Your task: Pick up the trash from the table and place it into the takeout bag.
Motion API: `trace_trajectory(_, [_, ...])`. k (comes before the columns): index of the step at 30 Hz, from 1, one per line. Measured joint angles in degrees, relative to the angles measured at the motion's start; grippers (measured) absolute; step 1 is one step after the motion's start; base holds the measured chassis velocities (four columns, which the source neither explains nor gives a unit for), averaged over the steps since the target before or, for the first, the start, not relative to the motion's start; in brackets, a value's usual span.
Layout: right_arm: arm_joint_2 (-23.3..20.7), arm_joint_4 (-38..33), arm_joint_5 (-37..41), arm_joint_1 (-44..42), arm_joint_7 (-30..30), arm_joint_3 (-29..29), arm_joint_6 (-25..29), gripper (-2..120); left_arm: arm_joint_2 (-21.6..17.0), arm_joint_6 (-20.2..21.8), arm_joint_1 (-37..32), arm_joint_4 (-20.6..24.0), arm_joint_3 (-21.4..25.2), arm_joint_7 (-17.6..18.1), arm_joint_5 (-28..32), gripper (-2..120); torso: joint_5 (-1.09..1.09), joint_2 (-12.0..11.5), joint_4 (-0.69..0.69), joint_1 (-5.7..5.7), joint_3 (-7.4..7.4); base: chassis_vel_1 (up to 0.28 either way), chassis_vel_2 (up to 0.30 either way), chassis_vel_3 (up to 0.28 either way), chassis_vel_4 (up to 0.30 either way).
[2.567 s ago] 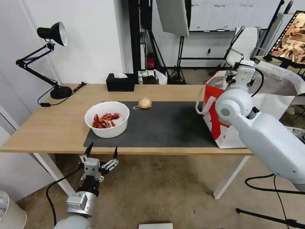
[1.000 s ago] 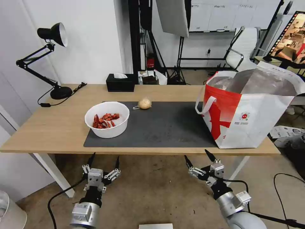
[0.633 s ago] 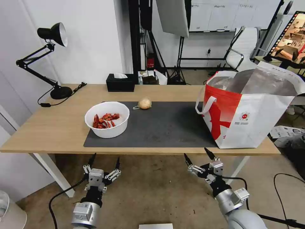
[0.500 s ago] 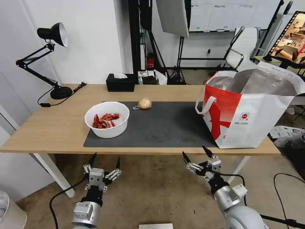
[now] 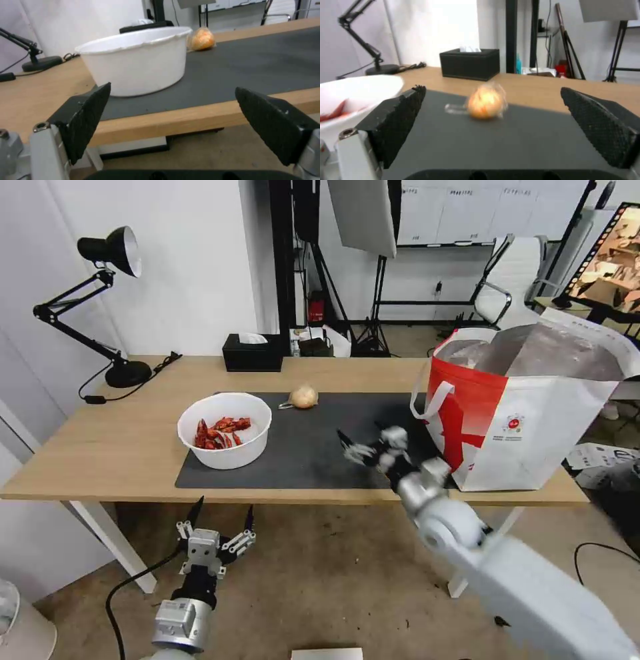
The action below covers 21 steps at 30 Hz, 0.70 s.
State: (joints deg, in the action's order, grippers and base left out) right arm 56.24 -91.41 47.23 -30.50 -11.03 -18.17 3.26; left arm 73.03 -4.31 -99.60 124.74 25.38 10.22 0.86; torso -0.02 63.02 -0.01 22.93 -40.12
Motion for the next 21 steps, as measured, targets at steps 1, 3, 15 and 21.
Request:
trace_trajectory(1, [0.63, 0.93, 0.16, 1.02, 0.0, -0.59, -0.03, 100, -0.02, 0.01, 0.0, -0.05, 0.06, -0.01, 0.03, 100, 0.0, 0.0, 0.01, 0.0, 0.0, 0.0, 0.0, 0.0, 0.0])
trace_trajectory(3, [2.94, 4.26, 0.73, 4.31, -0.11, -2.42, -0.28, 100, -0.03, 0.01, -0.01, -0.15, 0.27, 0.02, 0.18, 100, 0.0, 0.0, 0.02, 0.01, 0.0, 0.0, 0.0, 0.0, 0.0])
trace_trajectory(15, [31.74, 49.12, -2.45, 27.67, 0.6, -9.57, -11.44, 100, -0.04, -0.01, -0.44, -1.47, 1.96, 0.39, 1.07, 100, -0.01, 0.0, 0.05, 0.0, 0.01, 0.0, 0.0, 0.0, 0.0])
trace_trajectory(21, [34.51, 53.1, -7.18, 28.72, -3.36, -10.3, -17.73, 100, 0.16, -0.29, -0.44, -1.98, 2.31, 0.41, 1.4, 100, 0.0, 0.0, 0.0, -0.01, 0.01, 0.0, 0.0, 0.0, 0.0])
